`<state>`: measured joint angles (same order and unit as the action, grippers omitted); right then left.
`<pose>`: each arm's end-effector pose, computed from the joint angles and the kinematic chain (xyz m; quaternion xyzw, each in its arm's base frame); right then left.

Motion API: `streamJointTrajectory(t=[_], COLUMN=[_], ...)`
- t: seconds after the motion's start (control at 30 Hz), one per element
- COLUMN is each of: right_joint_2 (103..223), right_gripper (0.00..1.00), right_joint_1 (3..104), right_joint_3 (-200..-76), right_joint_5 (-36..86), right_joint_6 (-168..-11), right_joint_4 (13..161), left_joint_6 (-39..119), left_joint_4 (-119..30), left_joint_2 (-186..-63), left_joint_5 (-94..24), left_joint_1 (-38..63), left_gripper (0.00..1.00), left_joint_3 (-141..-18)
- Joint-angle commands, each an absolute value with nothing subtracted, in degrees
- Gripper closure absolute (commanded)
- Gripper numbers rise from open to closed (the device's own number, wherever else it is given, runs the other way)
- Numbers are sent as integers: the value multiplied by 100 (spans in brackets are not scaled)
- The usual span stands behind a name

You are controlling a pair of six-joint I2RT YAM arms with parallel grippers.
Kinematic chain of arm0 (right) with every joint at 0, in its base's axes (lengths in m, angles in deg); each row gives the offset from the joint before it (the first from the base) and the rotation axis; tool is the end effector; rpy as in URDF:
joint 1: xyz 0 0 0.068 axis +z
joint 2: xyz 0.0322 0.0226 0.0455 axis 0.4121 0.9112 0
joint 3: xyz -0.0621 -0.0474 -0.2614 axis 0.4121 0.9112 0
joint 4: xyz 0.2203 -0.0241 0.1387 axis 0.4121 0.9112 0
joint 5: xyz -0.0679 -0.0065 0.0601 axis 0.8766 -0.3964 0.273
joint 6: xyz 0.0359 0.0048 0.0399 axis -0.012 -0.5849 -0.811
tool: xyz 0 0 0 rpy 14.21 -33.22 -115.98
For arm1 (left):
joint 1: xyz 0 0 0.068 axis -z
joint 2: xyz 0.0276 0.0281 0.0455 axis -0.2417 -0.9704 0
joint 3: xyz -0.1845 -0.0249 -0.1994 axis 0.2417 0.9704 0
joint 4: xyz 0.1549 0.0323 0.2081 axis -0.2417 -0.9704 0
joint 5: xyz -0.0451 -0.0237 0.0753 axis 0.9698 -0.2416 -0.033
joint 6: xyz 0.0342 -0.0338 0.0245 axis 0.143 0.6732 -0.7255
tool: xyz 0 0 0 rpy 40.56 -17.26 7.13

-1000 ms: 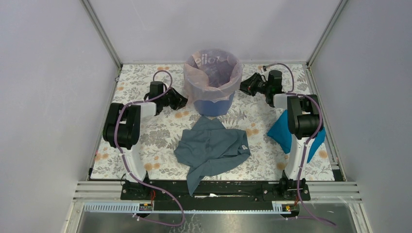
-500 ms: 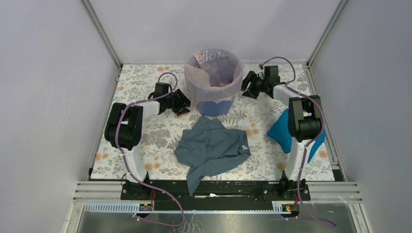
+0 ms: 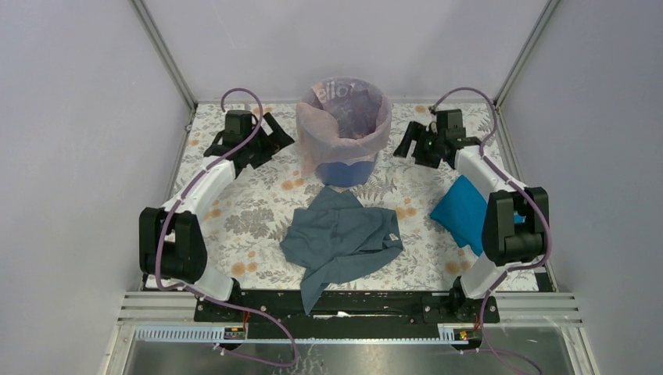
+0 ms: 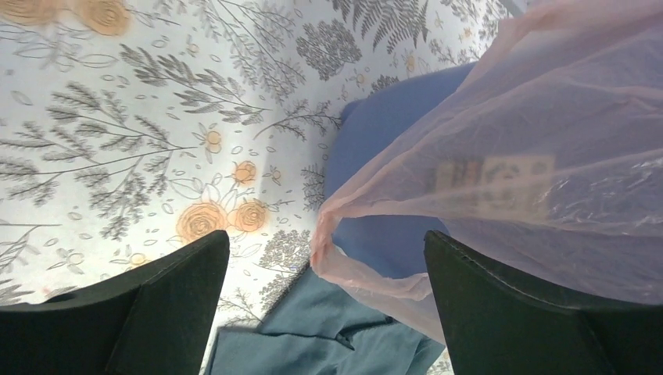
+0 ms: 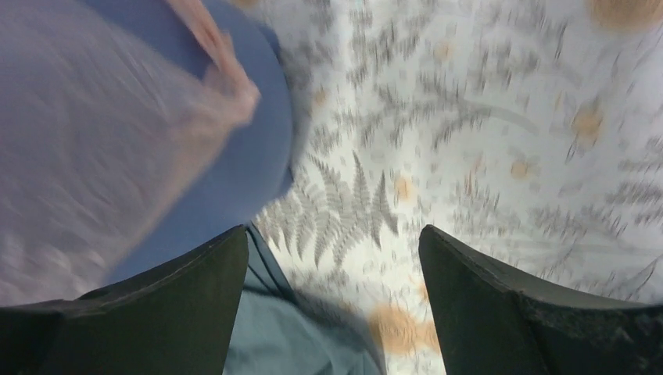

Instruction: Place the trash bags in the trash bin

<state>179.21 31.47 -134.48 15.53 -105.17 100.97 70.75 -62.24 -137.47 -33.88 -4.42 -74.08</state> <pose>0.3794 0.0580 0.2565 0.0572 0.8962 0.2364 0.3710 0.3433 -0.0638 0.2767 -0.2177 0.8677 -0.2605 0.3631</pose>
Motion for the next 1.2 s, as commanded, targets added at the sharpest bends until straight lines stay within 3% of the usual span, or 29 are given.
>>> streamJointTrajectory(t=[0.0,0.2,0.37,0.53,0.83,1.17], right_joint_2=[17325,16830,17158,17370,18336,19574], right_gripper=[13,1,0,0,0,0], right_joint_1=[3636,4148,4156,4143,4250,5003], right_joint_3=[-12657,-11716,-11879,-11881,-12749,-14418], right_joint_5=[1653,1416,1292,2095,2567,2666], right_joint_6=[-10448,-11290,-10669,-10337,-11088,-11723], right_joint_4=[10040,8470,8208,8274,8667,8374], left_joint_6=[7194,7456,7271,7046,6902,6381], left_joint_4=[-6329,-5948,-6191,-6279,-6309,-7117], left_joint_2=[-13330,-12823,-12590,-12298,-12209,-11936], left_joint_5=[-3617,-3156,-3167,-3114,-3073,-4284], left_joint_1=[-730,-959,-972,-968,-916,-1257], left_gripper=[1,1,1,1,1,1], left_joint_3=[-7463,-7200,-7419,-7585,-7642,-8284])
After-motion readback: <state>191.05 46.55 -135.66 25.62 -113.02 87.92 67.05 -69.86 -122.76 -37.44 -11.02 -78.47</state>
